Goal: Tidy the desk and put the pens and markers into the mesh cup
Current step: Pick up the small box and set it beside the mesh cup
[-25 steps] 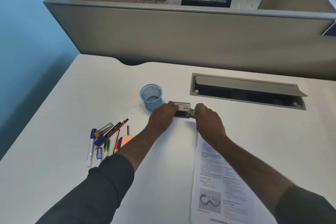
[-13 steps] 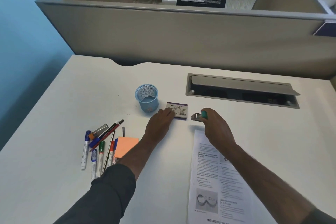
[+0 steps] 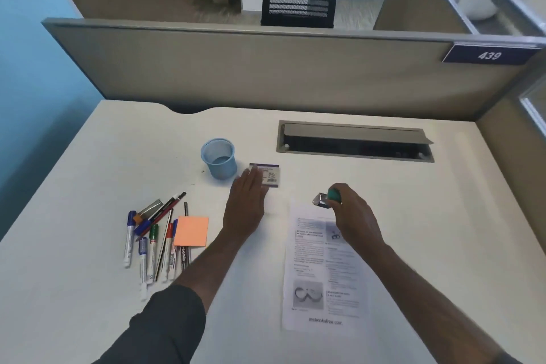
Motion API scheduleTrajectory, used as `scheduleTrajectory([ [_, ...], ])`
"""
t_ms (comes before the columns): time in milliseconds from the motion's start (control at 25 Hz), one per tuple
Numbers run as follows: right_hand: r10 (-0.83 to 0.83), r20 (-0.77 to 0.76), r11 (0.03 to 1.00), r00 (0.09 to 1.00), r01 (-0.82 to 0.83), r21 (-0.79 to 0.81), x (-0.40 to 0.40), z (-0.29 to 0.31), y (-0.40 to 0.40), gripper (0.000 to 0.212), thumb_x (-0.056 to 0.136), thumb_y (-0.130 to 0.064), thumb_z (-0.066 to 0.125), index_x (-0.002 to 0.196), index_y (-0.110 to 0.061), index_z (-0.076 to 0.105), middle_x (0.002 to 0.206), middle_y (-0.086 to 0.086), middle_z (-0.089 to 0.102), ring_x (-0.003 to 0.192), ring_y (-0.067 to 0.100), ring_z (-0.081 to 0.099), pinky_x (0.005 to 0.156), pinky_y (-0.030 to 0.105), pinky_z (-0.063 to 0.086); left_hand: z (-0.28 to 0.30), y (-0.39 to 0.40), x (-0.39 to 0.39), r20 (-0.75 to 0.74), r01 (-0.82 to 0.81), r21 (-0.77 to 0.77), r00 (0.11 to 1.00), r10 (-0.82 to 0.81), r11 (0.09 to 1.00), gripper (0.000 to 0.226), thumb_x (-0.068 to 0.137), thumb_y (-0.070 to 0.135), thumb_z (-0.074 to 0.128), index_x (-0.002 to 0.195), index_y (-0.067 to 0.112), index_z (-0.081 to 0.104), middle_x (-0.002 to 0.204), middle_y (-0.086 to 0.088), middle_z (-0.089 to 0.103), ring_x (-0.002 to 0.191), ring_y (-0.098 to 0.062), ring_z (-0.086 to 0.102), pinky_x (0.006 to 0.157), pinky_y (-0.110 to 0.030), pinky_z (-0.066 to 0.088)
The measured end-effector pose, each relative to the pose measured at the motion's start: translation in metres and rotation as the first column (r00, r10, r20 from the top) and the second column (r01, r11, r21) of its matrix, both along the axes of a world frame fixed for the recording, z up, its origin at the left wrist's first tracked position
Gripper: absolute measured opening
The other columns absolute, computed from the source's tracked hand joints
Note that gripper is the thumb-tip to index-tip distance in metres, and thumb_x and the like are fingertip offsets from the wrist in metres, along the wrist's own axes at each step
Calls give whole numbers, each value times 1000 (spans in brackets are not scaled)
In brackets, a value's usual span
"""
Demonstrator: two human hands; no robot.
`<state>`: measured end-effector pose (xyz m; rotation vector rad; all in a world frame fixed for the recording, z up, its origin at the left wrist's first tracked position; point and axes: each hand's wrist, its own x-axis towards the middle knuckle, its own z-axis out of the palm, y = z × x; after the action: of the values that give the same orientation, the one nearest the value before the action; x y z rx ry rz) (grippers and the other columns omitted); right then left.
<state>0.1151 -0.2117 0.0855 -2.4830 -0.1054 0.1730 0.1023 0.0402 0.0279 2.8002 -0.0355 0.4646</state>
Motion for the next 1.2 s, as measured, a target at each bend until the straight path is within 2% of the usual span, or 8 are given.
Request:
scheduleTrajectory([
  [160,47,72,998,996,-49,30,-36,21,-22,10,94,-23,49,86,-29,48,85,-11,55,76,12,52,60,27,42,3,-25,-42,-51,43,-43,998,-45,998,47,104,23,40,141,-4,48,147,-22,49,137,-38,47,116,-50,34],
  [280,78,103,997,992,-81,21,-68,21,-40,8,95,-19,52,88,-23,52,84,-7,57,75,19,52,64,33,45,4,-44,-72,-133,55,-95,989,-67,994,48,103,18,43,147,-1,40,154,-19,39,144,-36,36,121,-47,25],
  [360,75,103,997,992,-77,17,-88,17,-52,2,96,-20,55,95,-19,56,88,-6,60,77,19,53,65,34,46,4,-54,-89,-166,63,-125,983,-83,990,49,103,15,46,149,0,38,157,-17,35,147,-34,32,122,-47,24],
  [440,67,102,997,992,-69,15,-108,11,-63,7,96,-22,57,101,-17,58,92,-5,62,79,18,54,66,33,46,3,-64,-104,-194,62,-159,977,-93,985,49,103,15,46,149,1,37,158,-16,33,148,-32,30,123,-46,24],
  [760,114,20,992,993,-113,-50,-182,-25,-105,6,95,-24,59,100,-23,55,91,-6,59,77,18,51,63,31,44,-16,-89,-156,-302,2,-244,950,-78,970,48,103,13,46,148,2,39,158,-14,34,148,-30,31,122,-44,25],
  [960,154,0,981,988,-153,-117,-203,-39,-108,14,96,-27,62,107,-20,58,91,-3,62,76,22,54,62,36,49,-14,-90,-162,-308,-24,-246,950,-55,969,48,102,11,46,148,2,39,158,-14,35,147,-31,32,122,-46,25],
  [1200,201,3,961,979,-197,-192,-204,-46,-103,14,93,-26,65,104,-21,58,86,-5,60,72,21,54,57,34,47,-11,-90,-160,-294,-43,-225,955,-26,973,49,101,11,48,149,3,39,158,-12,36,147,-29,33,122,-44,25],
])
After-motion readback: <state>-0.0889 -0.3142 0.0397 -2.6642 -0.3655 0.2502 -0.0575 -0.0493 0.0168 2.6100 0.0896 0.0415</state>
